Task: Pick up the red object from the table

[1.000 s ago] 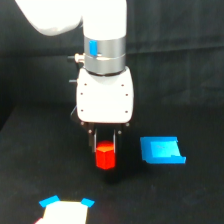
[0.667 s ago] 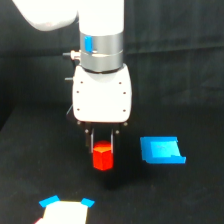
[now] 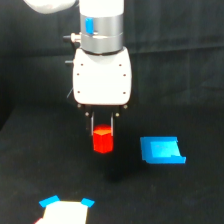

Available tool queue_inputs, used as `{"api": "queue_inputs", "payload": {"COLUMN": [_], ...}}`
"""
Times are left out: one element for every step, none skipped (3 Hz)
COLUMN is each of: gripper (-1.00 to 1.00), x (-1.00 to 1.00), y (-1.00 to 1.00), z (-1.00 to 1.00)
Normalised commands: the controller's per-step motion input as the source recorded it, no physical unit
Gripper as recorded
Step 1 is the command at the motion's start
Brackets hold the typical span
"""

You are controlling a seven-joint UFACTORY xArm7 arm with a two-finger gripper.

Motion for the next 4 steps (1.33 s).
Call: {"api": "queue_inputs", "payload": {"gripper": [-1.00,-1.00,-0.59,-1.00], "x": [-0.04,-0.02,-0.08,-0.22], "y": [-0.15,0.52,0.38,-0.51], "z": [0.16,0.46,0.04,0.36]}}
